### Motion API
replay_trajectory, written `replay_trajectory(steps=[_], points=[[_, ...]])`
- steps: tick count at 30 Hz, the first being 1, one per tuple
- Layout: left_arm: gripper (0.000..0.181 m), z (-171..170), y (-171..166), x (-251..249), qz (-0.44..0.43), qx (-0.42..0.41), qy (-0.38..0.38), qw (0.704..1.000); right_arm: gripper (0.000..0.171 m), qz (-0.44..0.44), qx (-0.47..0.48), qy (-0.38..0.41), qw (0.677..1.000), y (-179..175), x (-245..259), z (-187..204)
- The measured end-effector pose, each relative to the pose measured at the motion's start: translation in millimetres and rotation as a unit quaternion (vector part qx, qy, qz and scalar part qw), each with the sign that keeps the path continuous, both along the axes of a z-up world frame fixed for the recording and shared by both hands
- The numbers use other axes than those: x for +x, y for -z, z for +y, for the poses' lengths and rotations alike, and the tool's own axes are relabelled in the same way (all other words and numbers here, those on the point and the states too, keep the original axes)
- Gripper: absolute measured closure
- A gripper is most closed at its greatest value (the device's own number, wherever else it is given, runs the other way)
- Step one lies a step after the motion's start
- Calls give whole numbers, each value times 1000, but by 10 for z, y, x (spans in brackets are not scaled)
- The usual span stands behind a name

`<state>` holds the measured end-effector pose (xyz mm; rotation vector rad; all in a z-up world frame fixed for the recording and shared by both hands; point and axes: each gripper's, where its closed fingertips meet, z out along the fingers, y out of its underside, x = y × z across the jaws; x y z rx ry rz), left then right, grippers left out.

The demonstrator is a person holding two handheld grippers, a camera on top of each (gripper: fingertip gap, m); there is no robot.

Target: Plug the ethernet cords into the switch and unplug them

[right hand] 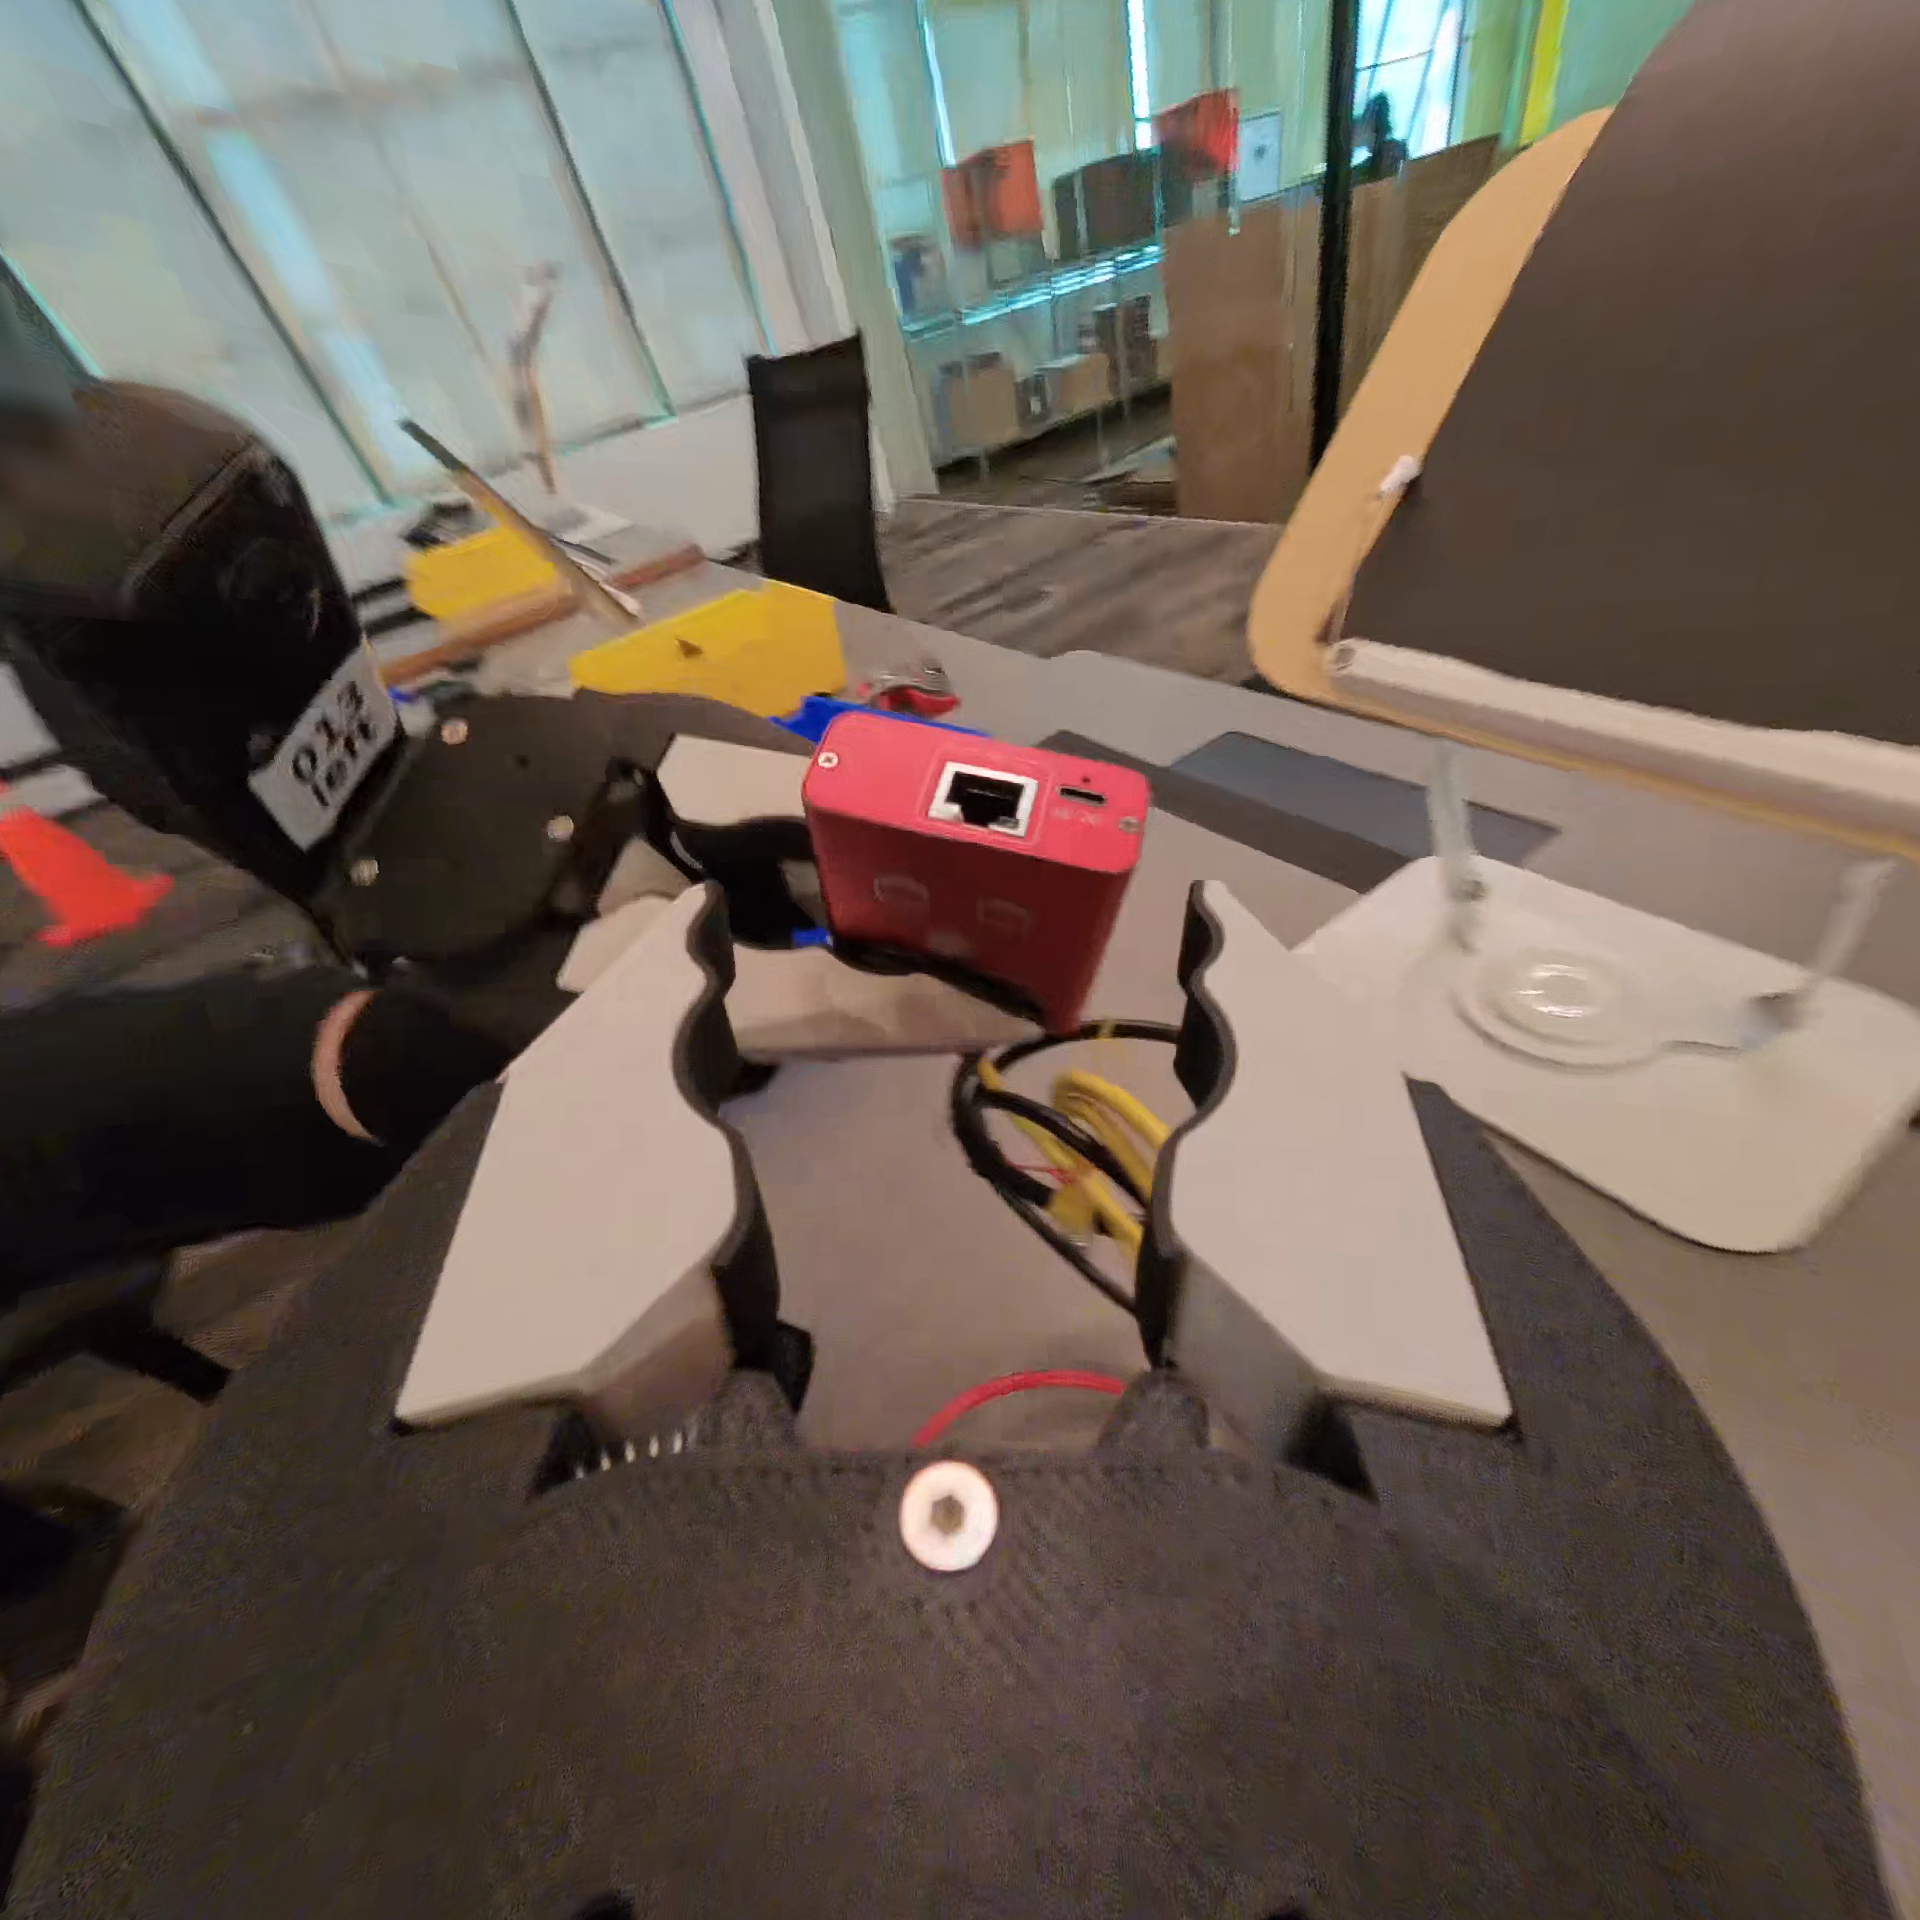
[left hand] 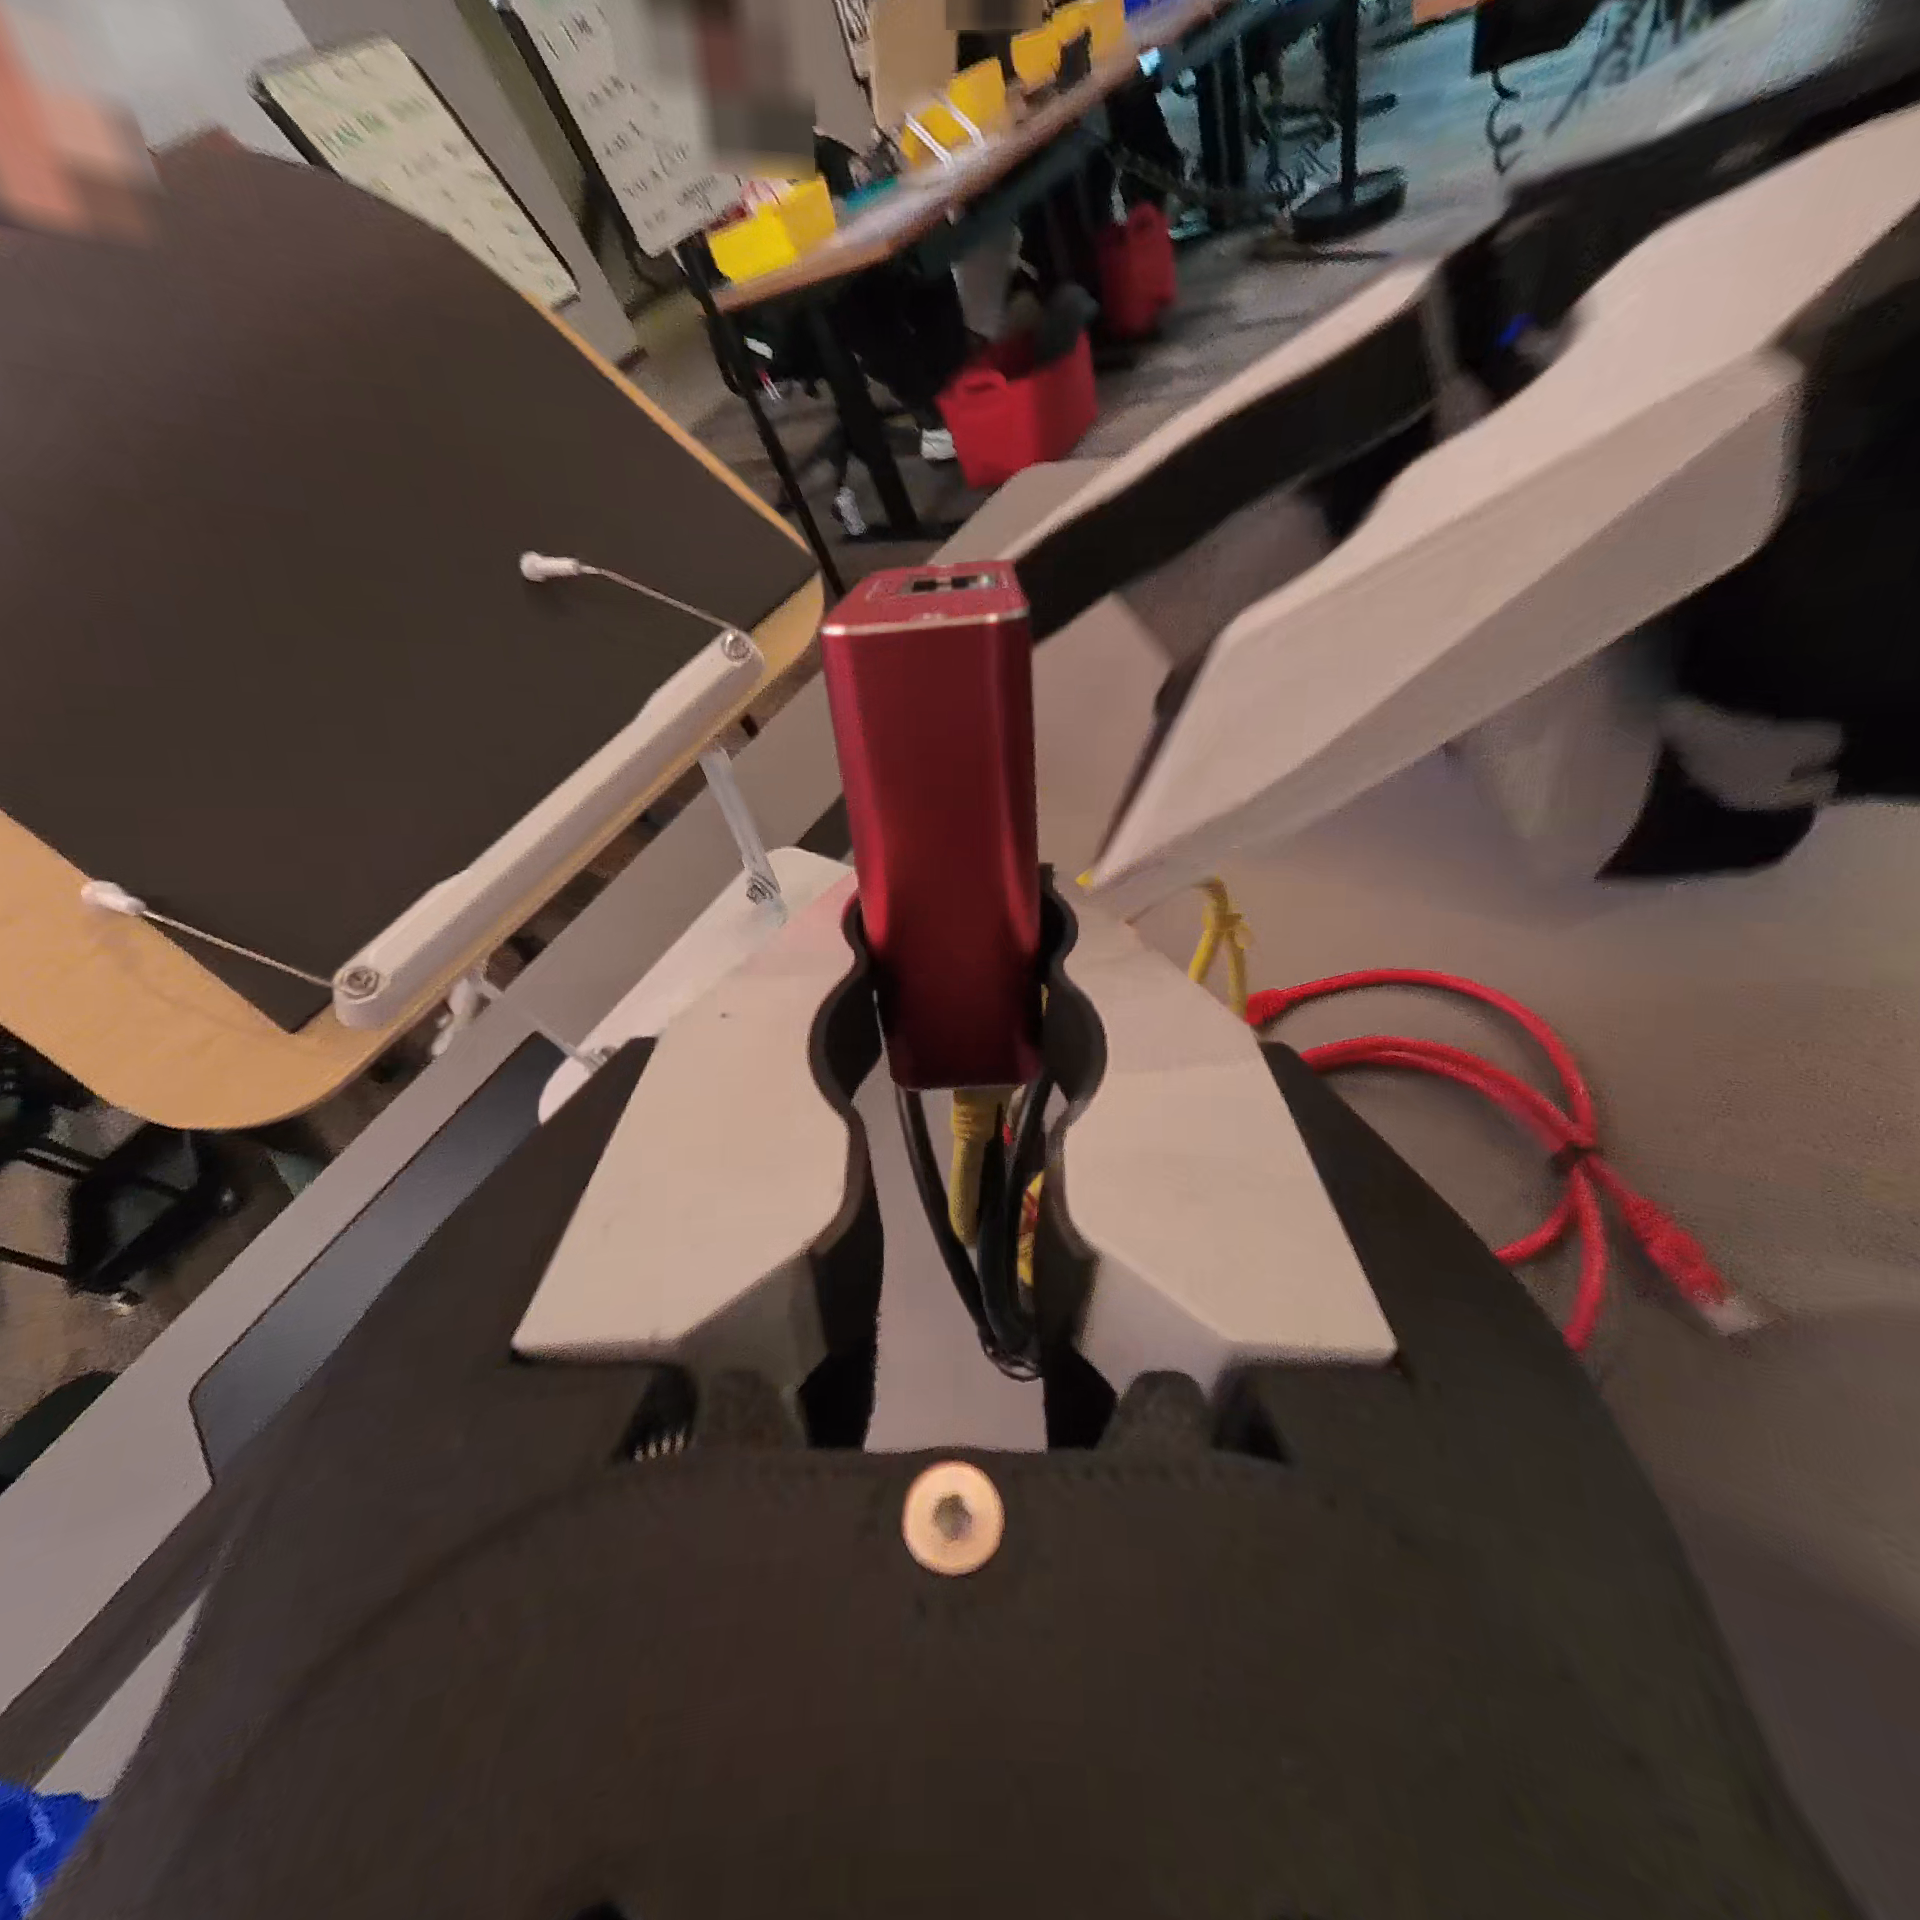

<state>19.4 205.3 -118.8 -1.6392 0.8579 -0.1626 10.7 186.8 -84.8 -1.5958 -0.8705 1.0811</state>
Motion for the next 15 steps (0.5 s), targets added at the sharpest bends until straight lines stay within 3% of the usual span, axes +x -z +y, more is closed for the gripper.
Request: replay_trajectory(steps=[2, 6, 11, 13, 15], points=[[158, -46, 3, 84, 0, 23, -14, 1000, 85, 0, 1, 0, 1000, 63, -100, -13], [157, -93, 13, 133, -26, 39, -35, 998, 103, -1, 29, 3, 1000, 88, -120, 10], [144, -271, 332, 114, 0, -62, 28, 998, 103, -128, 90, -3, 988, 343, -41, 29], [145, -336, 328, -33, -4, -95, 34, 995, 103, -191, 128, 11, 973, 439, 13, 71], [131, -375, 236, -137, -10, -124, 29, 992, 103, -249, 169, 23, 953, 525, 36, 102]])
